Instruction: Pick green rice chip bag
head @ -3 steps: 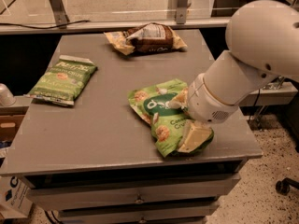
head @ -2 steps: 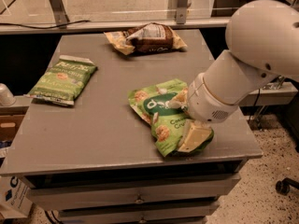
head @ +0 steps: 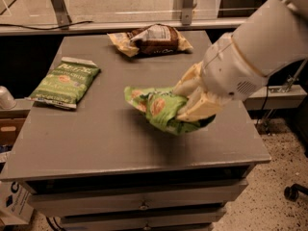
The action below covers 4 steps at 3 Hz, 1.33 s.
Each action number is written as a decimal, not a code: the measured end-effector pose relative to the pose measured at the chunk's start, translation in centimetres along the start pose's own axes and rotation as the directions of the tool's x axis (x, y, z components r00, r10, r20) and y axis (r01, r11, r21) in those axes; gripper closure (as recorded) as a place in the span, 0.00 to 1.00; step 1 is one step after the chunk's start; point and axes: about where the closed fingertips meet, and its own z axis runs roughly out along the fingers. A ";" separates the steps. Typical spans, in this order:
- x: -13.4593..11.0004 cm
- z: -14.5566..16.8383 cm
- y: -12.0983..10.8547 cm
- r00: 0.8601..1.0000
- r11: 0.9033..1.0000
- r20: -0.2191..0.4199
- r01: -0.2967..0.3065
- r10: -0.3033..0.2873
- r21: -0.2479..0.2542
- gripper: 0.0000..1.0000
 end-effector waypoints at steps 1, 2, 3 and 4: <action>-3.0 -3.6 -0.6 0.997 0.999 0.080 -0.008 0.005 0.046 1.00; -4.8 -5.6 -1.2 0.990 0.997 0.138 -0.016 0.005 0.075 1.00; -6.1 -7.0 -1.6 0.985 0.995 0.175 -0.019 0.002 0.096 1.00; -6.1 -7.0 -1.6 0.985 0.995 0.175 -0.018 0.001 0.096 1.00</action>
Offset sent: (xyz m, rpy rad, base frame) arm 0.0023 0.0132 0.1049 0.2341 -0.0628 -0.0349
